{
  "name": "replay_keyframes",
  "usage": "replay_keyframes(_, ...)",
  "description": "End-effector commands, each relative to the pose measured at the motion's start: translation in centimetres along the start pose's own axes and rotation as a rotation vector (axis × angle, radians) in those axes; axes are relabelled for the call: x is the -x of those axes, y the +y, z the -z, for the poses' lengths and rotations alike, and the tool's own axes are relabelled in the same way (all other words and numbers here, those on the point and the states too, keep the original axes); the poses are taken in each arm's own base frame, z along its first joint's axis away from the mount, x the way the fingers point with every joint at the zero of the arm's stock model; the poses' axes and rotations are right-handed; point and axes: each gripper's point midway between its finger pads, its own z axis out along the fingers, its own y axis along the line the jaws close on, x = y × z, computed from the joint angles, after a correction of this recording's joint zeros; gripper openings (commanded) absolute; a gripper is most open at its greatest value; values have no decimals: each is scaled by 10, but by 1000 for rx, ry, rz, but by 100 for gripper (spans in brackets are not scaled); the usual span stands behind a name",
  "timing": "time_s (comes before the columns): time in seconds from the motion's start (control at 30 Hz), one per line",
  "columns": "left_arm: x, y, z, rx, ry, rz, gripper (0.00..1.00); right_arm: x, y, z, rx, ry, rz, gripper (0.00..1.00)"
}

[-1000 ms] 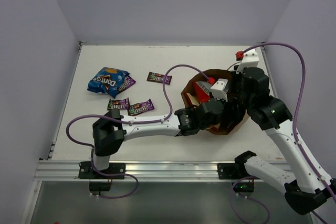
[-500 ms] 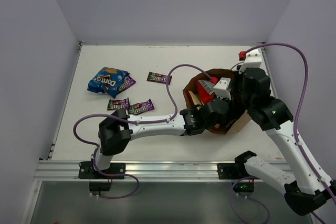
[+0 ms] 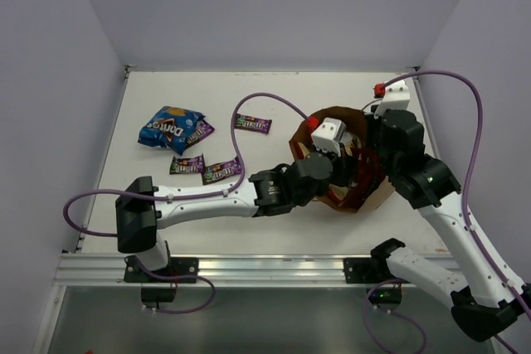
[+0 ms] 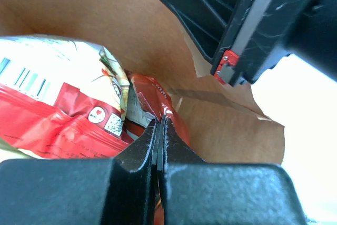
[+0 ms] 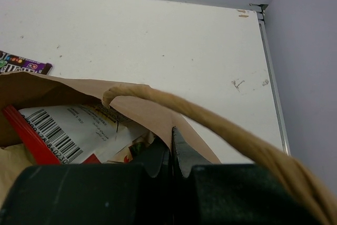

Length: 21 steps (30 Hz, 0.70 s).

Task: Take the snacks out of the paper bag

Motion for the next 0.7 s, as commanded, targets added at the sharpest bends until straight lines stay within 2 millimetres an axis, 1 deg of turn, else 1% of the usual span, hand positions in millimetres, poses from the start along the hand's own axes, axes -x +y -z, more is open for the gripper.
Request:
replay_keyframes(0.0, 33, 6, 14, 25, -82, -11, 0, 17, -3, 1, -20, -64, -27, 0)
replay_keyframes(0.17, 58, 5, 25, 18, -122, -22, 0, 13, -6, -1, -36, -56, -17, 0)
replay_keyframes(0.2, 72, 6, 31, 18, -145, -18, 0, 13, -6, 0, -39, -57, -18, 0)
replay_keyframes(0.27, 93, 11, 38, 22, -179, -13, 0, 12, -7, 0, -40, -56, -17, 0)
replay_keyframes(0.3, 105, 20, 40, 43, -195, -24, 0, 12, -7, 0, -42, -57, -18, 0)
replay_keyframes(0.33, 124, 22, 50, 44, -226, -18, 0, 11, -7, 0, -42, -56, -17, 0)
replay_keyframes(0.37, 136, 27, 55, 59, -247, -19, 0, 10, -8, 0, -47, -52, -17, 0)
replay_keyframes(0.4, 155, 38, 65, 80, -277, -26, 0, 9, -8, -1, -53, -48, -13, 0)
replay_keyframes(0.43, 165, 44, 69, 90, -292, -31, 0, 7, -8, -2, -55, -45, -13, 0)
replay_keyframes(0.47, 176, 61, 73, 134, -306, -35, 0, 5, -9, -3, -61, -40, -12, 0)
replay_keyframes(0.5, 191, 66, 84, 139, -334, -28, 0, 4, -9, -4, -67, -36, -17, 0)
replay_keyframes(0.53, 196, 75, 88, 156, -344, -31, 0, 2, -9, -5, -71, -32, -15, 0)
replay_keyframes(0.57, 201, 94, 92, 207, -344, -44, 0, 0, -11, -6, -83, -27, -15, 0)
replay_keyframes(0.6, 211, 100, 104, 216, -368, -39, 0, -2, -11, -8, -94, -21, -15, 0)
replay_keyframes(0.63, 212, 110, 107, 238, -370, -43, 0, -5, -13, -9, -105, -13, -11, 0)
replay_keyframes(0.67, 219, 123, 112, 271, -386, -41, 0, -7, -14, -11, -116, -7, -8, 0)
